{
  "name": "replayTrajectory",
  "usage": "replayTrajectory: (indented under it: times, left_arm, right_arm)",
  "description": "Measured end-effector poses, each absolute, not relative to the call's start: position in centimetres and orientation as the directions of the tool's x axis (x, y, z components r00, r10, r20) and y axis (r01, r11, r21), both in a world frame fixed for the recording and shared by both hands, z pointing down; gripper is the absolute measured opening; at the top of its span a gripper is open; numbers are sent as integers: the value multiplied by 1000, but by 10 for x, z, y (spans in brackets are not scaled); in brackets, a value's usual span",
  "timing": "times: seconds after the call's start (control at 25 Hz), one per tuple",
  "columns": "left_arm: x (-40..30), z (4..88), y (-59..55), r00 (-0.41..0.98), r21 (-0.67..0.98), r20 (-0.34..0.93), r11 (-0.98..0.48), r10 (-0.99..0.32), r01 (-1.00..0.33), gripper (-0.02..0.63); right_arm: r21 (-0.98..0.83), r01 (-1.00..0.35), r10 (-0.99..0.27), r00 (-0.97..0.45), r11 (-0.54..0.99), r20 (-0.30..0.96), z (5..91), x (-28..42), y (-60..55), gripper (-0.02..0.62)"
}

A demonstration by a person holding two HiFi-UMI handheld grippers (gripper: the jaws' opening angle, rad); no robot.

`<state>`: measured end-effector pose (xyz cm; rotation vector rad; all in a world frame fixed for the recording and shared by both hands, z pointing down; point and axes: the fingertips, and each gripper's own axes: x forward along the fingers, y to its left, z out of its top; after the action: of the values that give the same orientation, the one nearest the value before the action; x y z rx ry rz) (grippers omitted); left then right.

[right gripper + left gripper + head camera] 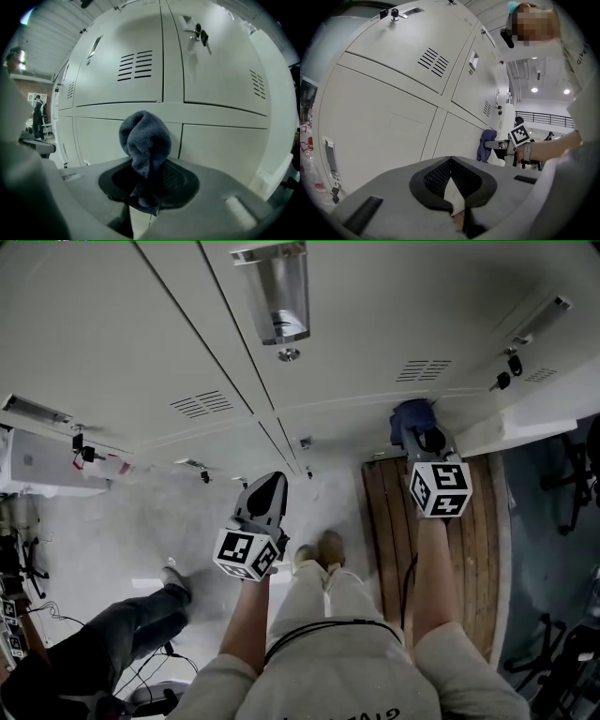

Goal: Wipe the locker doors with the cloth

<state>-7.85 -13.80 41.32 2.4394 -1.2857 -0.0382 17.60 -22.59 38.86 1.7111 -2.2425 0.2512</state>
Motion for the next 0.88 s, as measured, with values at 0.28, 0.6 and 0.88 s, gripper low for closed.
replayTrajectory:
  times: [0.28, 0.6, 0.88]
  left_arm:
    - [-96, 420, -134, 577, 342, 159, -504, -801, -793, -2]
    - [-106, 439, -124, 594, 350, 161, -517, -788, -781, -2]
    - [-109, 454, -124, 592, 345, 161, -516, -790, -784, -2]
  right_arm:
    - [20, -924, -868, -352, 382, 349, 414, 103, -202, 107]
    - [-4, -843, -792, -508, 539, 339, 443, -1, -189, 109]
    - [38, -798, -758, -555, 601, 343, 453, -49, -204, 108]
